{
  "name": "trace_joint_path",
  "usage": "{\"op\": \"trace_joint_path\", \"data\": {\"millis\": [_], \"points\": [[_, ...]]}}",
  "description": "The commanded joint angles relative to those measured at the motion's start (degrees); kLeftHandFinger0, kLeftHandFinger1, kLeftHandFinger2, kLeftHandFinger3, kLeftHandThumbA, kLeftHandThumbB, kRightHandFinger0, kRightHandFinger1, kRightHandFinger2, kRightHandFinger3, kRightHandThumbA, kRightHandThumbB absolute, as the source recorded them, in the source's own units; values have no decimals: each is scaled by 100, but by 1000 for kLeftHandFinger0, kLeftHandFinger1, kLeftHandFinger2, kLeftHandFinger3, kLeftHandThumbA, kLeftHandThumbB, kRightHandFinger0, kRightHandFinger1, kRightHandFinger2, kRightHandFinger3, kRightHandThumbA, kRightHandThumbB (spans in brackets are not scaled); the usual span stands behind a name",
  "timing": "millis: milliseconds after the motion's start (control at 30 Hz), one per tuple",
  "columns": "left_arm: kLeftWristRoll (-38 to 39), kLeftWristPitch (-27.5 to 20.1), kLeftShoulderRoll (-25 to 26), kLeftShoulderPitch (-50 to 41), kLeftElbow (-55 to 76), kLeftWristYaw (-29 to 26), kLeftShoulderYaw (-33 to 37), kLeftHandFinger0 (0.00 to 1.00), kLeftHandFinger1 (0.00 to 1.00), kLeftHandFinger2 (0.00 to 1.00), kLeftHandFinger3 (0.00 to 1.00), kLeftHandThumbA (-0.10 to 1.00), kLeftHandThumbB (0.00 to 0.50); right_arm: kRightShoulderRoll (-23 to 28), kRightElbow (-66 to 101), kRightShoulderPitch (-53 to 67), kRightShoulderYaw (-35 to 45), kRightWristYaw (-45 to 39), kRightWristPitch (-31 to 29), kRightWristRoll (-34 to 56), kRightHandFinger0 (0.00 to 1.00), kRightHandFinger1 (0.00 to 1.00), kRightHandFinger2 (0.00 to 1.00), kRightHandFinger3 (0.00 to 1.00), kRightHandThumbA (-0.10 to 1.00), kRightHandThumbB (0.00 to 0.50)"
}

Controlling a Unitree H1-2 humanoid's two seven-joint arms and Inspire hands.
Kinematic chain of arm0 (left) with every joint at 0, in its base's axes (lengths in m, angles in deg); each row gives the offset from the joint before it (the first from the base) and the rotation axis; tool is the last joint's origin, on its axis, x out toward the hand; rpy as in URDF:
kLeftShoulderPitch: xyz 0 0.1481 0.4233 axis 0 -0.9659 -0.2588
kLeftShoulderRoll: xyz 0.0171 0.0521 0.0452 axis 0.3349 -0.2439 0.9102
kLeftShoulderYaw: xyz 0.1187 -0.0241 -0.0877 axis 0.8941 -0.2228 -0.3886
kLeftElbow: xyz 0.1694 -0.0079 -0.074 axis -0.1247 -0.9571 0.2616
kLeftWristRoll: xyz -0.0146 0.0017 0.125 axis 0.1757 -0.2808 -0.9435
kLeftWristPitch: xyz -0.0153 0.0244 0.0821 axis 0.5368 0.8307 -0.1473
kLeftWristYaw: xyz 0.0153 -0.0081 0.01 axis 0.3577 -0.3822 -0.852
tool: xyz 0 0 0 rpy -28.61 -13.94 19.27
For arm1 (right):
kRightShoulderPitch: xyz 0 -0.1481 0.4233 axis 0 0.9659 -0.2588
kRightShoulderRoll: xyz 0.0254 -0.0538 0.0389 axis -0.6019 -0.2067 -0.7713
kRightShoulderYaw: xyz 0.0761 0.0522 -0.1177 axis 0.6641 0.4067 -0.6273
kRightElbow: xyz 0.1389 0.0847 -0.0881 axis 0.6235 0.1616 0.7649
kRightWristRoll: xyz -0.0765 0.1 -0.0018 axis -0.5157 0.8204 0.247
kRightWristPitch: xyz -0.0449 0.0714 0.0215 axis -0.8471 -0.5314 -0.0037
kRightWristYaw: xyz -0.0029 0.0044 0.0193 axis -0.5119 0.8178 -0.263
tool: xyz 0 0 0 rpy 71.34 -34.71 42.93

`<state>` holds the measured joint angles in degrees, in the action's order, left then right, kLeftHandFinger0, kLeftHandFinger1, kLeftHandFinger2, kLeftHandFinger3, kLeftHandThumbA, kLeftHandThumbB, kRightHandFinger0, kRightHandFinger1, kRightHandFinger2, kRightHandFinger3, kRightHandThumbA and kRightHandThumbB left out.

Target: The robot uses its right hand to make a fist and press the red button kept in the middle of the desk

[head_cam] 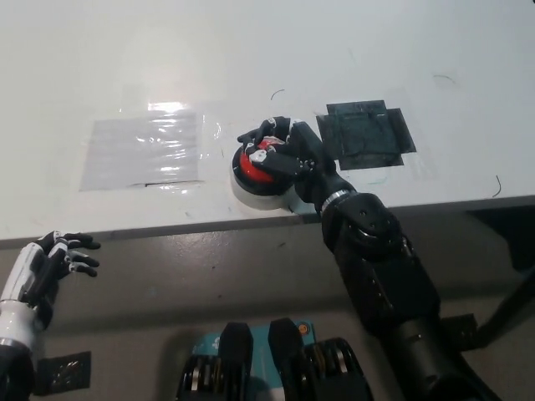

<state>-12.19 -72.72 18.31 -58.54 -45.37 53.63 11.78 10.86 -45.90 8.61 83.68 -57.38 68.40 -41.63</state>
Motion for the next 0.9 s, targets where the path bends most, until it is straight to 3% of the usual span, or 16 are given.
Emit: {"op": "trace_joint_path", "data": {"millis": [0,100,267,367,467,500,567,667,733,867], "points": [[96,-217,132,121,23,77,-70,360,354,428,525,625,74,-52,-201,149,-22,-112,6,-97,0,25,301,244,483,45],[-62,-65,178,124,85,-27,-28,409,394,482,586,653,90,-30,-382,240,-52,-112,-96,-154,0,47,328,265,456,28],[-60,-66,189,120,88,-6,-22,489,458,545,625,663,76,-18,-570,212,-99,-208,-229,-183,0,45,319,257,515,73],[-15,-26,189,102,134,24,-28,458,436,521,609,649,66,-42,-556,244,-111,-171,-158,-212,0,35,298,235,530,82],[-69,-114,222,113,97,55,4,492,463,550,634,665,58,-40,-595,223,-129,-215,-222,-230,0,23,274,195,531,76],[-48,-172,214,122,40,61,-12,477,448,529,611,663,73,-43,-584,221,-129,-219,-226,-231,0,22,274,192,525,67],[-50,-273,220,144,-35,83,-8,485,451,521,585,658,66,-53,-570,184,-121,-179,-182,-242,0,17,270,182,542,91],[-71,-97,194,131,62,-9,-14,462,435,510,594,659,69,-56,-524,117,-103,-187,-140,-222,0,12,271,183,536,68],[36,-82,148,71,102,22,-51,415,399,478,566,612,64,-90,-402,101,-97,-162,-34,-205,0,1,270,182,527,72],[-11,-138,192,24,104,67,-19,425,401,482,574,641,56,-147,-166,-20,-116,-151,128,-198,0,15,287,188,528,82]]}}
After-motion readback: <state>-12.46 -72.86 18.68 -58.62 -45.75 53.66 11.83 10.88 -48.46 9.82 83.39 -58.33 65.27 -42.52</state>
